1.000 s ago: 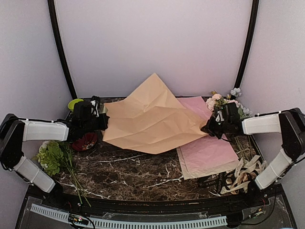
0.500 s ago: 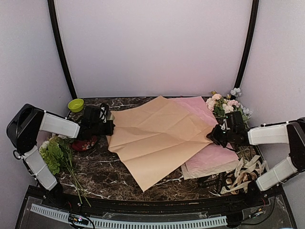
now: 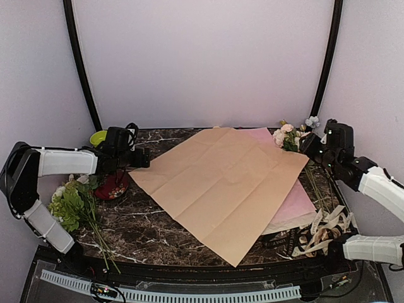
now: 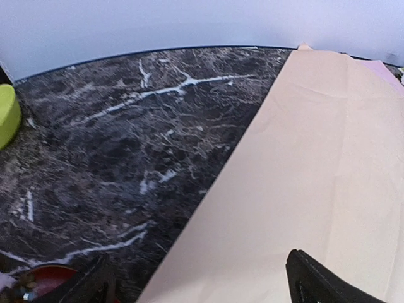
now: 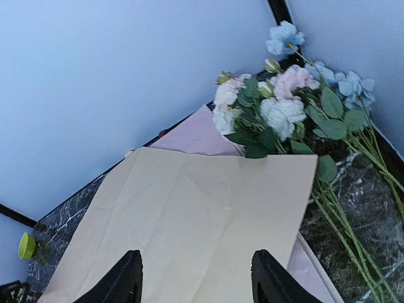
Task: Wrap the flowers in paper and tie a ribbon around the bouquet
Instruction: Unfold the folded wrapping paper at the center of the board, then adjust the flattened wrapping paper at the center of the board.
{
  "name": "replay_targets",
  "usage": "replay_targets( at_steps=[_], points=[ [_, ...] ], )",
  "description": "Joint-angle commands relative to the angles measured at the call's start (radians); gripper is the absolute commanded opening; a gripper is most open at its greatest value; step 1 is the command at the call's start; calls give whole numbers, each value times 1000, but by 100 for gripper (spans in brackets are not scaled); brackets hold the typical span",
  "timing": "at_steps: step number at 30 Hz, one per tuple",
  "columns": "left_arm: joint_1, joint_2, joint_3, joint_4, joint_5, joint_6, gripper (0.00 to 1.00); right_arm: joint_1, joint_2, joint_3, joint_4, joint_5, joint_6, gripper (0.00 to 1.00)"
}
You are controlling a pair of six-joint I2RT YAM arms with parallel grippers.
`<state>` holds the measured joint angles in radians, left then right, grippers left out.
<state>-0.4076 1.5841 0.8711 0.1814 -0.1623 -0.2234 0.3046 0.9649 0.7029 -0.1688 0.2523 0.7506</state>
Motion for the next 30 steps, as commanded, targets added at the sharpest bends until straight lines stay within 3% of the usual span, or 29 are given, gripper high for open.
replay_targets(
  at_steps=[1,5,9,14,22,30],
  points=[
    [5,-53,101,-129,-150,113,94,69,81,74,52,34,-166,59],
    [-95,-30,162,-186,-37,203,80,84,293,192,21,-87,-255,61],
    [-235,43,155,-221,103,306,79,83,529,362,-101,-176,-338,59],
    [-259,118,119,-217,139,239,78,84,768,519,-266,-253,-403,56],
    [-258,249,140,-254,26,272,78,110,904,459,-261,-260,-404,54],
    [-221,309,175,-337,-51,273,79,146,866,342,-231,-298,-323,52]
  ],
)
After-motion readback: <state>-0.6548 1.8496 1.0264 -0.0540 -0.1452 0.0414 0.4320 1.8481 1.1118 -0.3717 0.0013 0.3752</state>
